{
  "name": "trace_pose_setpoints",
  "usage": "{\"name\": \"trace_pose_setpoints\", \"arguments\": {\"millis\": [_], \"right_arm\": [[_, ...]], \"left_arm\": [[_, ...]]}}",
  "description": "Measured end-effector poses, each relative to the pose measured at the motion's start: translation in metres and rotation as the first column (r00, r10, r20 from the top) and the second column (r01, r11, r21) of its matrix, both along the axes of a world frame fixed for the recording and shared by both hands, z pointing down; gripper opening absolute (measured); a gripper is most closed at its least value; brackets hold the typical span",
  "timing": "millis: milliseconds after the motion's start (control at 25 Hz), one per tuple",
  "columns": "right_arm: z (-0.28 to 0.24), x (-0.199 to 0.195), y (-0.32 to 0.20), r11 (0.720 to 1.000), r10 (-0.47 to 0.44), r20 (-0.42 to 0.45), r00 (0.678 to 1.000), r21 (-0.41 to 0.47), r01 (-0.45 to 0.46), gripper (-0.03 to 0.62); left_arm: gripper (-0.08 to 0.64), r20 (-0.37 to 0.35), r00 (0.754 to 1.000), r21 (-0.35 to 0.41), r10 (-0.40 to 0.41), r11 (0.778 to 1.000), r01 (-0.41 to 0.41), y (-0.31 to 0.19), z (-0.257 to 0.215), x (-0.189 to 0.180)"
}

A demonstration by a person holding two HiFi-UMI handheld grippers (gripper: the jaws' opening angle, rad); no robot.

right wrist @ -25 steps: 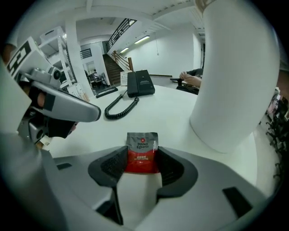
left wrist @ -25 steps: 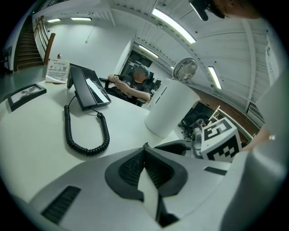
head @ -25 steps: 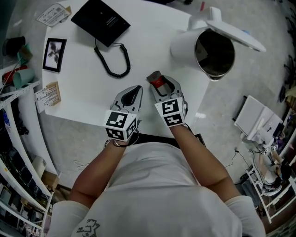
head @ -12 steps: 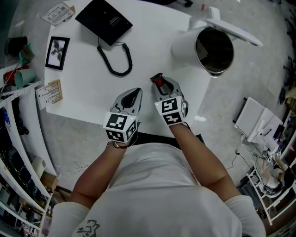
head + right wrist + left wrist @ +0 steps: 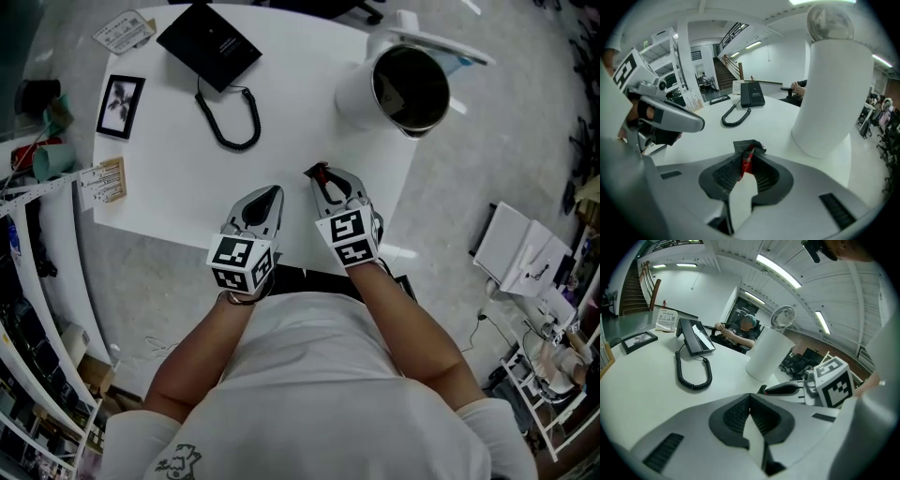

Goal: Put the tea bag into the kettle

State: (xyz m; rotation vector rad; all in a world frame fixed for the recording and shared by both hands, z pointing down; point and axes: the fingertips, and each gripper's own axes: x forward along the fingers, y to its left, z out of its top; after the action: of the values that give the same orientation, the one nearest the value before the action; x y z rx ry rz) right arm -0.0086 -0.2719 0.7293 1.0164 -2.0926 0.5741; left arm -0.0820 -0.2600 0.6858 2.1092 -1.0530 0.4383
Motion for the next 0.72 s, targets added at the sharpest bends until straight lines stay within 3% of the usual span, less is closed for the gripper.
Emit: {"name": "trace_pose_setpoints", "arguments": {"millis": [200,440,560,720], "right_arm": [[-0.039,0.016,0.015,0.998,0.001,0.046,0.999,0.066,-0.004,0.074],[-0.106,0.044,0.041,0.986,-0.01,0.108,0.994,0.169,-0.009,0.074],[-0.136,0.059,0.058,0.976,-0.019,0.149,0.989,0.215,-0.014,0.075],[-0.168,0.078,0.063,0.959,-0.027,0.212,0.977,0.282,-0.035,0.075]], "left_arm": [[0.009,-0.014,1.0,0.026,-0.014,1.0,0.014,0.023,-0.023,0.018],[0.009,-0.026,0.999,0.123,-0.034,0.992,0.037,0.041,-0.075,0.049],[0.009,-0.067,0.996,0.149,-0.057,0.987,0.067,0.053,-0.103,0.069],[0.009,-0.085,0.995,0.236,-0.045,0.97,0.064,0.056,-0.136,0.099]]}}
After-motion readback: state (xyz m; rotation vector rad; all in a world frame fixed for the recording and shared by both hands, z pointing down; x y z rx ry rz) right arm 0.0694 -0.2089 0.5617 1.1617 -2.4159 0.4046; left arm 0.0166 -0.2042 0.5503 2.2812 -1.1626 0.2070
